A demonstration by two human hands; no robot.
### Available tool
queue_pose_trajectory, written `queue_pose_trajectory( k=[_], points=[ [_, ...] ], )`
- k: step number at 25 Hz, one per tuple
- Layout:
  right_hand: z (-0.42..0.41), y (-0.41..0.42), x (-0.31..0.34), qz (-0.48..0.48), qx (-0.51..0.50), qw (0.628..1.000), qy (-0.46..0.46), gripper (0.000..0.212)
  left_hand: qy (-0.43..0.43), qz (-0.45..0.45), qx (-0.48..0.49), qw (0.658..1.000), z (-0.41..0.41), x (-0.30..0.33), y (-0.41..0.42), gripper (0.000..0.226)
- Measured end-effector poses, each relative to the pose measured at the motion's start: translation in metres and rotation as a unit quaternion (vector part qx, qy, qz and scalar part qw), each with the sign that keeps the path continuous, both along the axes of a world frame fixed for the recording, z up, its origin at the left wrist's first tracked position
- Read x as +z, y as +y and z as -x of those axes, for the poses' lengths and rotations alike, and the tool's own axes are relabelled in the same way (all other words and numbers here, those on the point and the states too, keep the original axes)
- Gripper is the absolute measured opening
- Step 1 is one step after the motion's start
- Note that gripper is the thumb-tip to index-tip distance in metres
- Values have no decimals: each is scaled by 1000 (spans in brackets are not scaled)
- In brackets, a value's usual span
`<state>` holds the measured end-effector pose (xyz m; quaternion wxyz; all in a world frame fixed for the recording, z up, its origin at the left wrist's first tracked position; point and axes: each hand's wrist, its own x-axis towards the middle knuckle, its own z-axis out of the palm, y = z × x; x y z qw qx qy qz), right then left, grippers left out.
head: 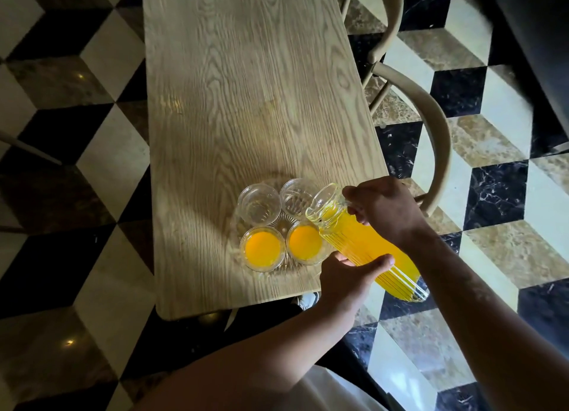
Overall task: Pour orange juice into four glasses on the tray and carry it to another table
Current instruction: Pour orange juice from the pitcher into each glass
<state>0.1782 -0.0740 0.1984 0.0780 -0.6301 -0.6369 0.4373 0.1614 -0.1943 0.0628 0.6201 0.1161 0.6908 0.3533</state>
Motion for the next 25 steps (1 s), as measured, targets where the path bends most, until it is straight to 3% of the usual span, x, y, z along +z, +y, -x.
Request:
queue_pose_trajectory(
  k=[4,8,12,18,25],
  points=[
    [7,4,0,15,-15,1000,-5,42,-21,3,-13,1000,7,6,2,128],
    [13,8,0,22,-15,999,-24,42,-46,15,-17,999,12,12,4,112],
    [18,11,-1,28,-12,999,-38,42,-54,20,-1,998,11,11,5,121],
    [26,15,0,27,17,998,-60,44,-63,22,9,998,14,9,7,115],
    [28,20,-4,64,-10,996,-60,32,-81,34,10,996,17,18,11,114]
  ],
)
